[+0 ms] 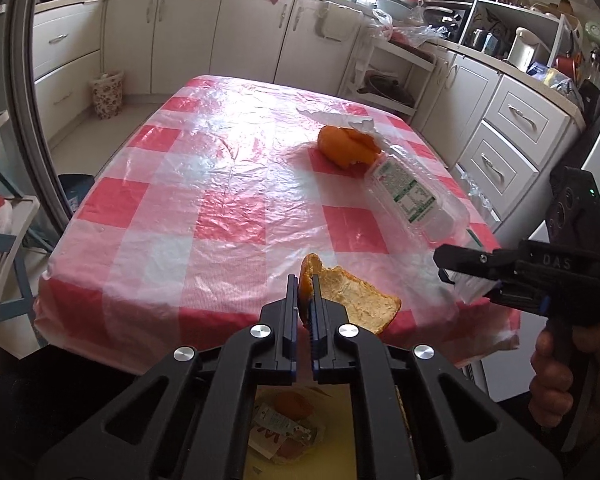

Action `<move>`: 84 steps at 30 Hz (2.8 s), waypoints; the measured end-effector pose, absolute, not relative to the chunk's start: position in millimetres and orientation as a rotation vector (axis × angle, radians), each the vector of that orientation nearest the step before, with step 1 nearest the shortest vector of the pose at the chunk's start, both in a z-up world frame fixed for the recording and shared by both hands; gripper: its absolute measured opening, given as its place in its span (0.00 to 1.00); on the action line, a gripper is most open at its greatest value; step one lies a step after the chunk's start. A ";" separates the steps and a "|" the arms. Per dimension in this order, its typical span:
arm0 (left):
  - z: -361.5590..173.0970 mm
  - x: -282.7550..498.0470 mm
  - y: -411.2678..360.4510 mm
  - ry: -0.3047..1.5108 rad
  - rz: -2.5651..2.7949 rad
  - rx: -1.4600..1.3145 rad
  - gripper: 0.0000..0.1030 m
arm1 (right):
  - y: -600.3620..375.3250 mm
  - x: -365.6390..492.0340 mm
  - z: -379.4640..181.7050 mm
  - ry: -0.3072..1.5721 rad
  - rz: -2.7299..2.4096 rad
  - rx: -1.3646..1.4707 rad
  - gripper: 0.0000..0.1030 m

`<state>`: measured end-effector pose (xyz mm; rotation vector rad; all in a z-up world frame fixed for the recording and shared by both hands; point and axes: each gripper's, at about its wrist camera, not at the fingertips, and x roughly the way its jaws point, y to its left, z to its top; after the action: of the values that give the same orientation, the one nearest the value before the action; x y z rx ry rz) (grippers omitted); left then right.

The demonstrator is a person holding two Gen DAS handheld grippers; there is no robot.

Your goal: Collect trash

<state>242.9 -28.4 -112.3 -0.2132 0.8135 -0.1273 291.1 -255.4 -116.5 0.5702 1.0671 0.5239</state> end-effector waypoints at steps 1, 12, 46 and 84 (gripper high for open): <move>-109.4 235.6 -28.9 0.811 -0.133 -0.208 0.04 | -255.9 287.1 -114.0 1.062 0.530 0.578 0.40; -118.2 164.1 -48.5 0.863 -0.214 -0.073 0.04 | -242.6 194.6 -105.4 1.053 0.587 0.521 0.40; -81.0 112.3 -1.5 0.671 -0.014 -0.122 0.87 | -219.3 143.7 -137.9 1.067 0.362 0.297 0.69; -83.5 106.5 11.3 0.638 0.044 -0.170 0.88 | -212.1 188.2 -75.6 0.819 0.302 0.161 0.74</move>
<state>106.5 11.3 -83.5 -0.1697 0.6382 0.0439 188.2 -212.1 -75.6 0.1607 0.8187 0.3016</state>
